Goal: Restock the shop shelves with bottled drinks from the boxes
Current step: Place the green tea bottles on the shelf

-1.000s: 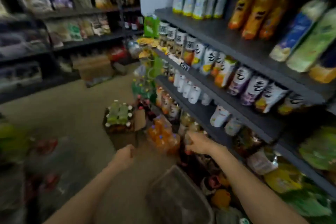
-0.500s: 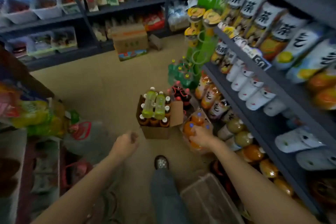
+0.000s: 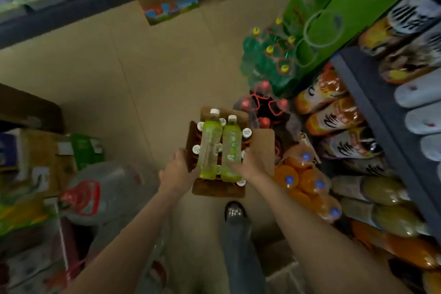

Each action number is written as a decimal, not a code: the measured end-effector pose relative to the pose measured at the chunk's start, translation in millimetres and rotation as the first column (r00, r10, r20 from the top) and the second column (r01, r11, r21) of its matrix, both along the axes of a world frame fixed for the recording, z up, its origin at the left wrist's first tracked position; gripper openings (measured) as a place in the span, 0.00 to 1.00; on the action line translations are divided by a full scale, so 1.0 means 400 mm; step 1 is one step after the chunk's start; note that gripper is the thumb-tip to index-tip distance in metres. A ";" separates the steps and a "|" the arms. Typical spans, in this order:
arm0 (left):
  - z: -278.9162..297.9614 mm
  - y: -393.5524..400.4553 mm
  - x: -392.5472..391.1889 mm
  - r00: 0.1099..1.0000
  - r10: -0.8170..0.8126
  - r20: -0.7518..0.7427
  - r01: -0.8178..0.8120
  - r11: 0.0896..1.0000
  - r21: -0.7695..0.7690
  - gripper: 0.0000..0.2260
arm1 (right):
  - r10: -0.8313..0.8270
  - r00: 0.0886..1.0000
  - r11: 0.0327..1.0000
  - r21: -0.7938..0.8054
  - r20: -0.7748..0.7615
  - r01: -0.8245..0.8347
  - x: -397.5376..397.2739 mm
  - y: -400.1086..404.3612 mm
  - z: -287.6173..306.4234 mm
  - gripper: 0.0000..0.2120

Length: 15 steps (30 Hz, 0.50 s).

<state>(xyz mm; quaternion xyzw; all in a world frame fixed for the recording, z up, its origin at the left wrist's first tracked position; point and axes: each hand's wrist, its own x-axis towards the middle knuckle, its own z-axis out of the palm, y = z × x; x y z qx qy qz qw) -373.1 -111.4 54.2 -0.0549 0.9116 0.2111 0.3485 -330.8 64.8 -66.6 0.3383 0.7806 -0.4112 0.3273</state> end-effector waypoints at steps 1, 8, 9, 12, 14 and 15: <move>-0.038 0.009 -0.022 1.000 0.010 -0.020 -0.010 1.000 -0.002 0.23 | -0.032 0.999 0.999 0.007 -0.003 0.032 -0.029 -0.021 -0.013 0.37; -0.248 0.057 -0.081 0.996 0.069 0.055 -0.068 0.998 -0.015 0.29 | -0.243 0.966 0.970 0.037 0.086 0.241 -0.080 -0.071 -0.088 0.37; -0.271 0.067 -0.083 0.993 0.078 0.088 -0.078 0.997 -0.003 0.29 | -0.247 0.964 0.968 -0.023 0.103 0.251 -0.073 -0.053 -0.078 0.37; -0.313 0.085 -0.079 0.979 0.115 0.166 -0.112 0.993 -0.027 0.30 | -0.304 0.928 0.902 -0.248 0.216 0.353 -0.048 0.014 -0.019 0.31; -0.308 0.090 -0.075 0.943 0.231 0.240 -0.245 0.969 0.032 0.29 | -0.385 0.866 0.797 -0.359 0.318 0.486 -0.032 0.059 0.042 0.24; -0.292 0.090 -0.067 0.892 0.325 0.313 -0.374 0.921 0.110 0.27 | -0.412 0.835 0.738 -0.404 0.366 0.541 -0.025 0.079 0.072 0.22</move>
